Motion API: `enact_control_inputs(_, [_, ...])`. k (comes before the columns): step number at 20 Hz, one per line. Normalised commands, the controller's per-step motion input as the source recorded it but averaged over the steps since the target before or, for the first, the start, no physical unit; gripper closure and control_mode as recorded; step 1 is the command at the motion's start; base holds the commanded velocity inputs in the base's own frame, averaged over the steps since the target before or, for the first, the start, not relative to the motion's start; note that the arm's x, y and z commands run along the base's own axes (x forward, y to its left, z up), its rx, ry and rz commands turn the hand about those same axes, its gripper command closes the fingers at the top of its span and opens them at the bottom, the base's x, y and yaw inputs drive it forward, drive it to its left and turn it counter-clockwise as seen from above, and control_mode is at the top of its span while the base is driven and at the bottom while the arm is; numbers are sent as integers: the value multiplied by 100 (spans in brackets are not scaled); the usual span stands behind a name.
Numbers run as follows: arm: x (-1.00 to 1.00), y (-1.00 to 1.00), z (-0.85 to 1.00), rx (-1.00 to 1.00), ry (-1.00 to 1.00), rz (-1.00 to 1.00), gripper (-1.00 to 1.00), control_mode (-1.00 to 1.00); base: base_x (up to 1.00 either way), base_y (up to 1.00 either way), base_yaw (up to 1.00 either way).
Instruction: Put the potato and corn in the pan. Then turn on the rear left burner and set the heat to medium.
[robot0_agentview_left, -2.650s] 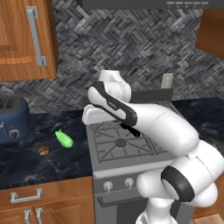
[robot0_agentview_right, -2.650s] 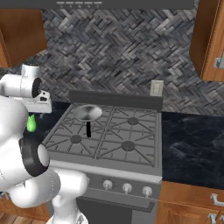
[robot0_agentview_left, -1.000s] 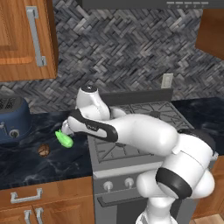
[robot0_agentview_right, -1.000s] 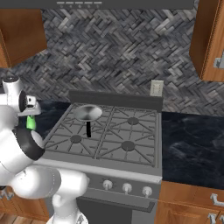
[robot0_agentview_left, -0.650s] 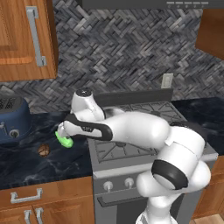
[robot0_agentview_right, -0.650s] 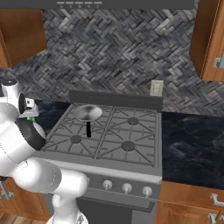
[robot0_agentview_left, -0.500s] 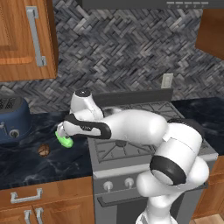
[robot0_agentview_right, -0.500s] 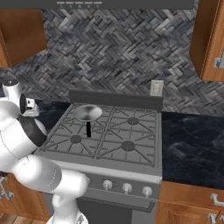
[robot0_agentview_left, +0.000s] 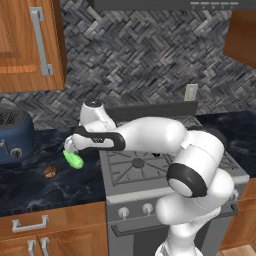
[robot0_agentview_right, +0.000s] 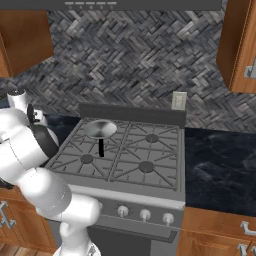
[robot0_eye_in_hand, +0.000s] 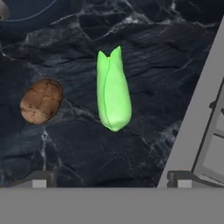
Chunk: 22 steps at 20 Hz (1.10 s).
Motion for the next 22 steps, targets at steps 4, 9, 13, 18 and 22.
enact_control_inputs(4, [15, 2, -6, 0, 0, 6, -100, -100, 0, 0, 0])
enact_control_inputs(9, [16, 4, -12, 0, 0, 7, -100, -100, 0, 0, 0])
enact_control_inputs(13, [19, 7, -23, 0, 0, 7, -100, -100, 0, 0, 0])
enact_control_inputs(18, [23, 17, -27, 0, 0, 2, -100, -100, 0, 0, 0])
enact_control_inputs(22, [21, 26, -8, 0, 0, 0, -100, -100, 0, 0, 0])
